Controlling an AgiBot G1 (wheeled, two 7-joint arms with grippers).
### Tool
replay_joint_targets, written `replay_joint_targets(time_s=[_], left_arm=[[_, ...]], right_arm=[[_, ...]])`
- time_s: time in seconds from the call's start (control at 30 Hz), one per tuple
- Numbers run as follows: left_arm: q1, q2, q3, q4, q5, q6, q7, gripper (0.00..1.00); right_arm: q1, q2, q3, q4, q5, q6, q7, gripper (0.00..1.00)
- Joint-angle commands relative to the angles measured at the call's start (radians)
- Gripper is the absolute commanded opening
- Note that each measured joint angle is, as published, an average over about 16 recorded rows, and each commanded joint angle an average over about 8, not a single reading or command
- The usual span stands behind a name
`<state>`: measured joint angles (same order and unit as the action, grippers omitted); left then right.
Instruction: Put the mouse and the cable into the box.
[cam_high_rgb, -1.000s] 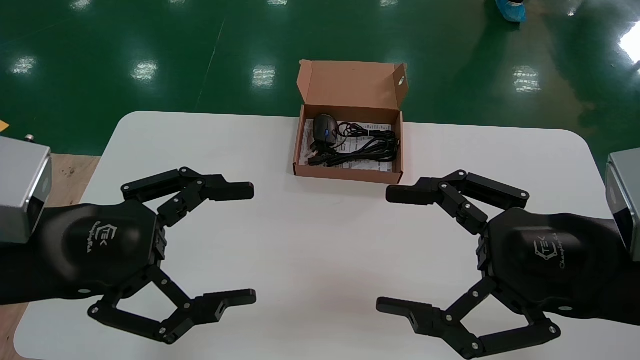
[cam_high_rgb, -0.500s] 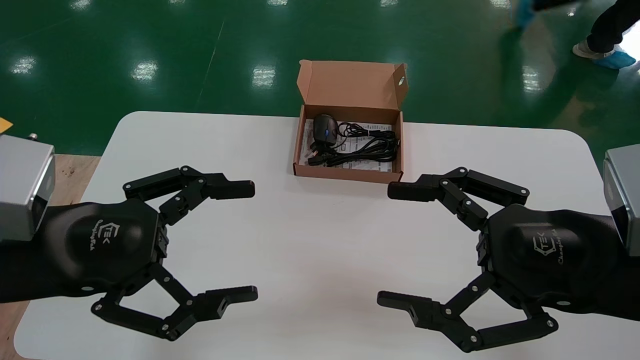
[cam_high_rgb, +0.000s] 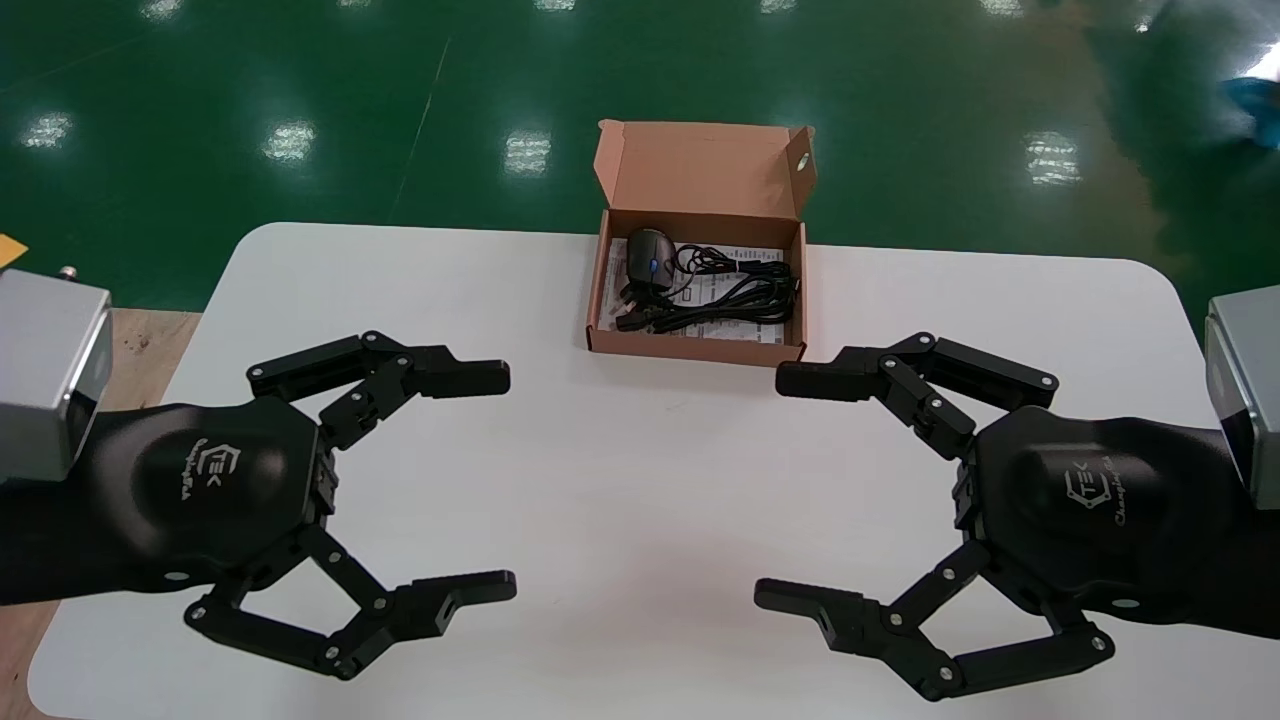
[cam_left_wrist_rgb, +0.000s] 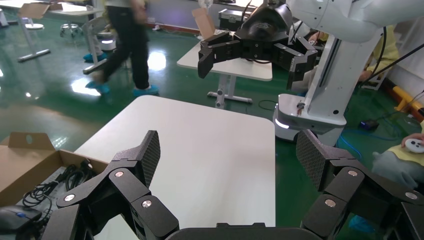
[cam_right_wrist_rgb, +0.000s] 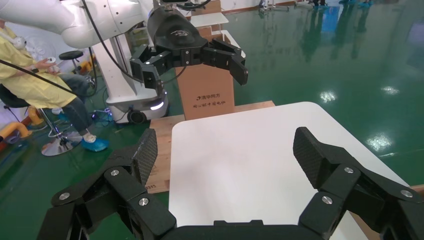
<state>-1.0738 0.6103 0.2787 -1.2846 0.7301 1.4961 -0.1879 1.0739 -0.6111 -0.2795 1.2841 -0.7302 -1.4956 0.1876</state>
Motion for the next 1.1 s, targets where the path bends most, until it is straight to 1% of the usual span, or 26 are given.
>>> replay_joint_targets(time_s=[0.03, 1.1], left_arm=[[0.000, 0.000, 0.000, 0.000, 0.000, 0.000, 0.000, 1.00], [-0.001, 0.001, 0.001, 0.001, 0.000, -0.001, 0.001, 1.00]], right_arm=[[0.000, 0.000, 0.000, 0.000, 0.000, 0.000, 0.000, 1.00], [0.001, 0.000, -0.001, -0.002, -0.001, 0.001, -0.001, 1.00]])
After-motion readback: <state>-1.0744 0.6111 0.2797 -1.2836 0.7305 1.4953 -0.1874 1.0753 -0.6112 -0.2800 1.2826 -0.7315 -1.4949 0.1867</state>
